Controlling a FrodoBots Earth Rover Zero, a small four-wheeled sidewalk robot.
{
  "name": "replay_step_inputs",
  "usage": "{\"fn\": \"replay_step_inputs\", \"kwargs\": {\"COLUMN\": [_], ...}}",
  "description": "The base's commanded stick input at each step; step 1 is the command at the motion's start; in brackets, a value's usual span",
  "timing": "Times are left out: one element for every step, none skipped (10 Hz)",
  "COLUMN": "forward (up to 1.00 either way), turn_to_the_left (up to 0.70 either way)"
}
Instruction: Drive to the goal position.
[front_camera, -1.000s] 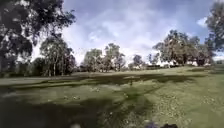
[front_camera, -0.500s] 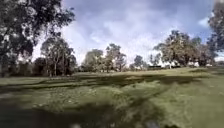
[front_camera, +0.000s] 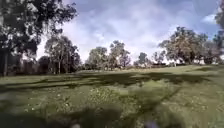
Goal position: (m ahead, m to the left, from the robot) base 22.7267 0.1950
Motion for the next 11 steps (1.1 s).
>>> {"fn": "replay_step_inputs", "kwargs": {"forward": [0.70, 0.70, 0.70, 0.70, 0.70, 0.70, 0.70, 0.70, 0.70, 0.70, 0.70], "turn_to_the_left": [0.02, 0.02, 0.02, 0.02, 0.02, 0.02, 0.02, 0.02, 0.02, 0.02, 0.02]}}
